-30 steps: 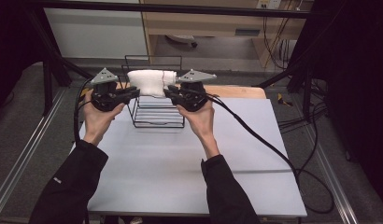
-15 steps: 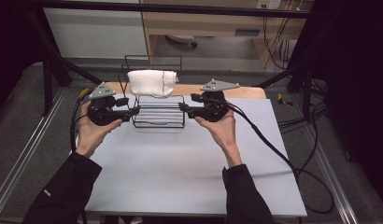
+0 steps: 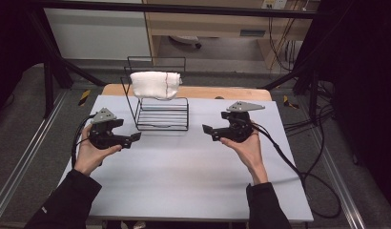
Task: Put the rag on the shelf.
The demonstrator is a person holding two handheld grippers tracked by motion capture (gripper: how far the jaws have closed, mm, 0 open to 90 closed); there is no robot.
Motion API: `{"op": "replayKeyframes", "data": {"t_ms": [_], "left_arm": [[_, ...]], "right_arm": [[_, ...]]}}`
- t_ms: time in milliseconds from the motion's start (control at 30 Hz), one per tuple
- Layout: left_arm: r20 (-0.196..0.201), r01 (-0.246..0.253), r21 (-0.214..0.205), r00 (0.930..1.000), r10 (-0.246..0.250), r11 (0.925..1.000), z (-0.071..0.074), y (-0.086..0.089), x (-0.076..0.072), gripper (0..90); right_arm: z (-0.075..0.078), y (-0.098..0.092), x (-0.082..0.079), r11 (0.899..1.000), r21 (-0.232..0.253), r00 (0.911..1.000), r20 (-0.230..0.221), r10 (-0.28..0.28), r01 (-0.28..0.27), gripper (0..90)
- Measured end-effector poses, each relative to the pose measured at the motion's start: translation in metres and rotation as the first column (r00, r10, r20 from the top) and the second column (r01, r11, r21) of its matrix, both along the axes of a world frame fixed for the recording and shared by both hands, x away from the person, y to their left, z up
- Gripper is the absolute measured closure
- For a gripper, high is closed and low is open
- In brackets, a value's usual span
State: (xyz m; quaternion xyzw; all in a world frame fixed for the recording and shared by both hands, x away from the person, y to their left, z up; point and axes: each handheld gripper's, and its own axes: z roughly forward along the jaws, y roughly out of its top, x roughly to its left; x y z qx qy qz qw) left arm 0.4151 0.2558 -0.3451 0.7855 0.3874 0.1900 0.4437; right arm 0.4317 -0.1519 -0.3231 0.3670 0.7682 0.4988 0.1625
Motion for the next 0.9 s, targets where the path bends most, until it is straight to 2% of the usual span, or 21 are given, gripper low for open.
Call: {"op": "replayKeyframes", "data": {"t_ms": [200, 400, 600, 900], "left_arm": [[-0.015, -0.003, 0.010, 0.9999, 0.003, 0.9999, -0.015, 0.007, -0.011, 7.0], [-0.016, -0.020, 0.048, 0.9997, 0.021, 0.9987, -0.032, 0.013, -0.022, 6.2], [-0.036, -0.006, 0.023, 0.9993, 0.007, 0.9997, -0.048, 0.019, -0.031, 6.2], [-0.066, 0.006, 0.015, 0.9978, -0.005, 0.9999, -0.071, 0.028, -0.040, 6.1]], "right_arm": [[-0.021, -0.016, -0.009, 1.000, 0.008, 0.9994, -0.033, 0.005, -0.005, 5.3], [-0.044, -0.030, -0.020, 1.000, 0.006, 0.9983, -0.058, 0.002, -0.002, 3.1], [-0.065, -0.043, -0.029, 1.000, 0.000, 0.9955, -0.094, -0.006, 0.006, 2.2], [-0.092, -0.066, -0.044, 1.000, -0.019, 0.9901, -0.138, -0.025, 0.022, 1.4]]}}
